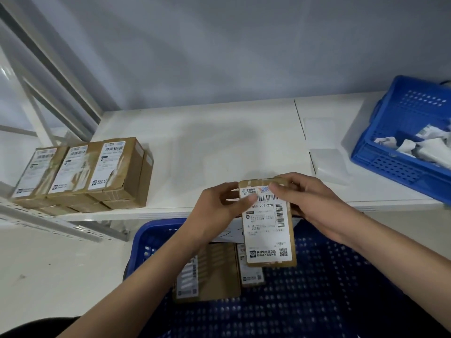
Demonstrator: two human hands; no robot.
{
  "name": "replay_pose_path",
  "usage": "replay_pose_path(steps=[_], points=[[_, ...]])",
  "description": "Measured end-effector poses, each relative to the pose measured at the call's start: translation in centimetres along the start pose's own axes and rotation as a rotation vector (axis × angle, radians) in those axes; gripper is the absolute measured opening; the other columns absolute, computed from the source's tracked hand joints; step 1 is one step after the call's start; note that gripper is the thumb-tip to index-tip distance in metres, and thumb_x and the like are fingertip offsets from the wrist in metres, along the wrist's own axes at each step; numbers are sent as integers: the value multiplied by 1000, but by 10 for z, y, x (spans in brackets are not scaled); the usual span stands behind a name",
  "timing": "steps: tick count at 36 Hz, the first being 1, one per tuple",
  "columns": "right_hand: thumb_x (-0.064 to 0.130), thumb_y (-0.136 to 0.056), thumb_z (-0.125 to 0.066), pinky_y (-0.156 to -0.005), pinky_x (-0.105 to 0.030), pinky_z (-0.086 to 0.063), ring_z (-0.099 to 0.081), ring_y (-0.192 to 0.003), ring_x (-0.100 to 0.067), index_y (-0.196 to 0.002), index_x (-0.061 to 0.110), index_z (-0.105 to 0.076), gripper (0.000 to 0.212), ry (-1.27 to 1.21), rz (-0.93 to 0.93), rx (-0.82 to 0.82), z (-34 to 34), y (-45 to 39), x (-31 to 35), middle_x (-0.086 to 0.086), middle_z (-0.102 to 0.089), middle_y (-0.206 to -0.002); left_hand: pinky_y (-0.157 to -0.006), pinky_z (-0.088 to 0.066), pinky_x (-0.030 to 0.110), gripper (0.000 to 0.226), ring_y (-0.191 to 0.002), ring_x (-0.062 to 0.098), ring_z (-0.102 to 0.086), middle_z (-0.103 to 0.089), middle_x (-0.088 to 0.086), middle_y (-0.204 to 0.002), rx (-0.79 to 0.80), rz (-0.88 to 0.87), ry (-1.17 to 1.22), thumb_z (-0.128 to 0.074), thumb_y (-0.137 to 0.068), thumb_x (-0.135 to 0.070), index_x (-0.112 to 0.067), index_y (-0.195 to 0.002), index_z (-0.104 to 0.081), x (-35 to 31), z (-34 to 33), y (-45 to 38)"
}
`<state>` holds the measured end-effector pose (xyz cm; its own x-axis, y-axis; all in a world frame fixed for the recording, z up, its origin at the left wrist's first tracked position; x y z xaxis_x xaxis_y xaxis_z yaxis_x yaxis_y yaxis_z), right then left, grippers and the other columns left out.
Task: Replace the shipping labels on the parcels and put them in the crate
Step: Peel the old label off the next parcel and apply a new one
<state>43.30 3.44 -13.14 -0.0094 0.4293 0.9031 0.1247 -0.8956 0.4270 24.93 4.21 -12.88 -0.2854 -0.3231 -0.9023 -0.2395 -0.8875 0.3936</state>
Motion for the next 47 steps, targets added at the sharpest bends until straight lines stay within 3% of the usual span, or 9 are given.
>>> replay_pose_path(steps=[5, 10, 16, 20, 26, 29, 35, 41, 47], points=[[37, -76, -73, -84, -31, -55, -72, -101, -21, -114, 12, -69, 46, 17, 36, 6, -5, 1, 1, -6, -75, -104, -89, -59, 31, 33, -96, 12, -75, -79, -3, -99, -29, 8, 4, -72, -91, -37, -14, -115, -70, -1, 6, -2], [43, -74, -72, -90, -35, -55, -71, -101, -21, -113, 18, -70, 46, 81, 65, -9, -6, 3, 4, -3, -75, -106, -81, -56, 23, 29, -92, 7, -74, -78, -5, -98, -25, -3, -59, -73, -92, -37, -18, -113, -70, -2, 8, -2], [49, -79, -73, -94, -36, -54, -72, -104, -17, -116, 17, -69, 49, 73, -9, 19, -5, 1, 2, -1, -76, -107, -98, -56, 42, 40, -98, 18, -74, -78, 1, -104, -73, 12, 32, -73, -90, -45, -12, -112, -71, 1, 9, -3], [44, -78, -77, -95, -34, -55, -71, -105, -9, -125, 25, -62, 53, 205, -79, 110, -13, 2, -9, 8, -74, -113, -101, -55, 45, 60, -102, 20, -74, -77, 2, -108, -132, 5, 142, -79, -73, -52, -12, -116, -69, 2, 18, -4], [28, -81, -78, -89, -32, -58, -73, -100, -12, -117, 17, -68, 39, 107, -33, -15, 3, -1, 2, 2, -76, -110, -101, -55, 42, 74, -110, 20, -72, -74, 3, -121, 61, 89, 176, -87, -76, -37, -17, -139, -54, 8, 9, -5], [30, -77, -79, -90, -34, -58, -73, -99, -16, -115, 12, -68, 44, 20, -26, -78, 15, -4, 7, -5, -76, -109, -100, -57, 37, 64, -108, 12, -72, -74, -3, -120, 132, 126, 66, -85, -80, -34, -22, -136, -57, 14, -10, 1], [30, -82, -77, -85, -33, -59, -73, -99, -16, -116, 11, -66, 40, 17, -66, -67, 13, -3, 3, -5, -76, -109, -104, -53, 36, 48, -106, 6, -71, -77, -9, -112, 109, 148, -2, -83, -81, -37, -19, -123, -66, 22, -19, 4], [48, -86, -69, -101, -40, -51, -72, -104, -16, -116, 13, -70, 45, 32, -26, -130, 25, -3, 16, 1, -77, -106, -99, -57, 35, 46, -101, 7, -73, -78, -10, -106, 172, 150, -83, -88, -76, -31, -19, -116, -70, 24, -27, 8], [49, -86, -68, -108, -45, -46, -70, -106, -19, -114, 6, -70, 51, 12, -14, -164, 29, -3, 18, -1, -77, -104, -98, -57, 35, 40, -102, 9, -73, -78, -10, -107, 203, 140, -88, -88, -78, -29, -20, -113, -71, 21, -30, 9]])
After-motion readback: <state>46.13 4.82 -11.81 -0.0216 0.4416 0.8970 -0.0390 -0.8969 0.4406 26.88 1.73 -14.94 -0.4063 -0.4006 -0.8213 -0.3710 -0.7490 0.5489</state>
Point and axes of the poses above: each hand's wrist, its own y-axis away from the middle knuckle, its own z-axis out of the back of the hand, x = y × z, the point moved 7 cm from there along -y, towards the middle knuckle
